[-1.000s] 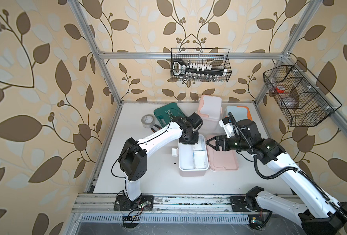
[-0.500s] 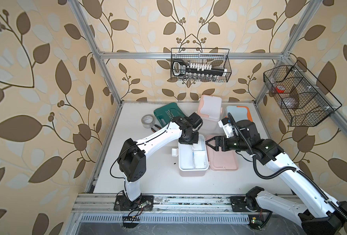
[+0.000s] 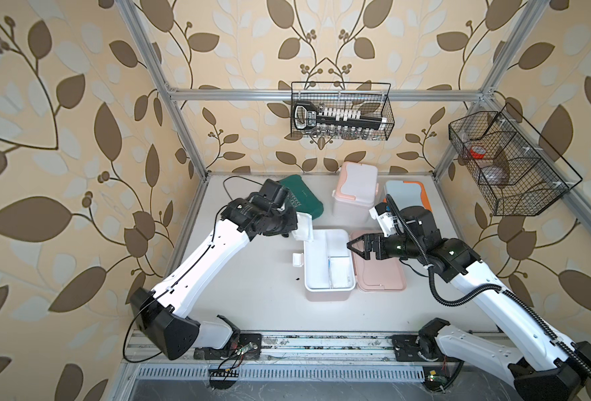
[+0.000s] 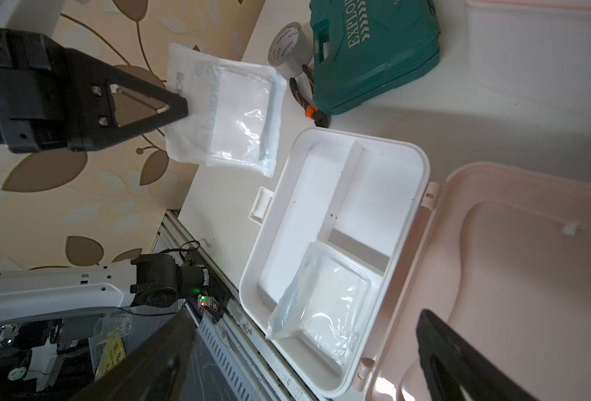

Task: Open first aid kits and take out gauze
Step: Pick up the gauze from the first aid kit, then place the gauze at the center of the board.

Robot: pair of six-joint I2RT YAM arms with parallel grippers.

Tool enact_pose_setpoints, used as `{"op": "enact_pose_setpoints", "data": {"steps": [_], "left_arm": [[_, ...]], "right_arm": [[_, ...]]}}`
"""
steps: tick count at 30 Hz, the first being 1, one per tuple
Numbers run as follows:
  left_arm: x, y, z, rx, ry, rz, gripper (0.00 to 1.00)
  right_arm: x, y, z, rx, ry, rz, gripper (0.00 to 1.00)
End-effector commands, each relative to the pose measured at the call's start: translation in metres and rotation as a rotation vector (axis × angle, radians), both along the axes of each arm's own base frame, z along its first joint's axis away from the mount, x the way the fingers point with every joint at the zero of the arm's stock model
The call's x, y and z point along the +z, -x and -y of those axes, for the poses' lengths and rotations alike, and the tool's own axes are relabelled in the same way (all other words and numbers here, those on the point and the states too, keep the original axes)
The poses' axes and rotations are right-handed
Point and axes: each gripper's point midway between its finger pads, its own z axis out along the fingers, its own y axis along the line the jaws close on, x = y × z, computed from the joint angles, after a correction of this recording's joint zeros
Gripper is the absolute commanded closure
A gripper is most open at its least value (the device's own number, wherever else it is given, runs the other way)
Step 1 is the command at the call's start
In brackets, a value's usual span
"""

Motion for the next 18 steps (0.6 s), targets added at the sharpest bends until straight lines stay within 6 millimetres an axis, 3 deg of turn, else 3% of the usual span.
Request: {"op": "enact_pose_setpoints", "data": {"steps": [1,10,14,18], "left_arm": [[0.005,-0.002,-0.044,0.134,0.038,0.039,1.00],[-0.015,-0.009,-0.196,0.655,0.045,0.083,1.00],[-0.034,-0.023,-0.241,0.837,0.067,0.067,1.00],[-0.066,-0.037,-0.282,1.002,0.089,0.004,1.00]], "right_arm": [[-0.004,0.003,-0.005,0.024,-0.010,-0.010,0.00],[-0.008,0.005,-0.011,0.036,-0.014,-0.021,0.01],[-0.010,0.006,-0.014,0.043,-0.011,-0.024,0.00],[-0.011,0.008,-0.014,0.046,-0.006,-0.024,0.00]]}}
